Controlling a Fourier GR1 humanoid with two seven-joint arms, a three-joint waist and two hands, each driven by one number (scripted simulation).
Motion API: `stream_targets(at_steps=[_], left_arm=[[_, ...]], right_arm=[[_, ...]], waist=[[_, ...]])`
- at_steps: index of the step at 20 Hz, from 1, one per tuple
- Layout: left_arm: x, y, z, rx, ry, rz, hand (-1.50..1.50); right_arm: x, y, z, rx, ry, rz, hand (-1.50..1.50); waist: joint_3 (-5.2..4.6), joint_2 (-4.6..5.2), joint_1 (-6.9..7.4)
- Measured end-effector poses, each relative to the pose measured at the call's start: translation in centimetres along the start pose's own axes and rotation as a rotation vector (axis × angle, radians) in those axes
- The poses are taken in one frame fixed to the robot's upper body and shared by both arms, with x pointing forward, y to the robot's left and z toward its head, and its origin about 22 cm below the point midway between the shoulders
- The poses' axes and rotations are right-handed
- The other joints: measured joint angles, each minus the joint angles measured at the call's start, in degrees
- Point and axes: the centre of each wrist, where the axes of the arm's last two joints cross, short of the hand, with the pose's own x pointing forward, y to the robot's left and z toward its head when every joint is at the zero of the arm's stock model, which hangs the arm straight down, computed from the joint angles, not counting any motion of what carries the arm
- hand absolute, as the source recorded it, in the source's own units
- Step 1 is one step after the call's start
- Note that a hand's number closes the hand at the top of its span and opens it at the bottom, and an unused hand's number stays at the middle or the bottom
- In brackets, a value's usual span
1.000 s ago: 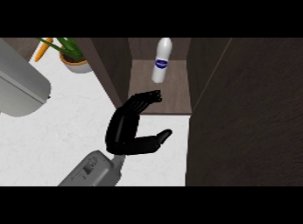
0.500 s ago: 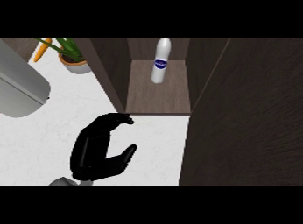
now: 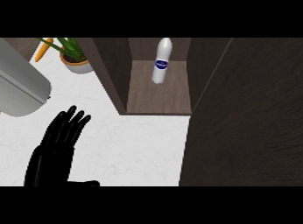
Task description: Pick up the bottled water, place it into the cabinet and close the cabinet
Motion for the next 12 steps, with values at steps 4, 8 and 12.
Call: stream_targets(at_steps=[4,8,12], left_arm=[[1.4,1.5,1.0,0.024,-0.001,0.012,-1.50],[2.6,2.8,1.6,0.037,0.002,0.012,-1.50],[3.9,3.9,2.1,0.030,0.002,0.010,-1.50]], right_arm=[[0.1,0.3,-0.7,0.076,0.013,-0.009,1.50],[0.2,0.0,-1.3,0.123,0.017,0.027,1.50],[0.3,0.0,-1.8,0.116,0.017,0.044,1.50]], waist=[[-0.14,-0.13,0.65],[-0.37,-0.22,1.46],[-0.49,-0.06,2.42]])
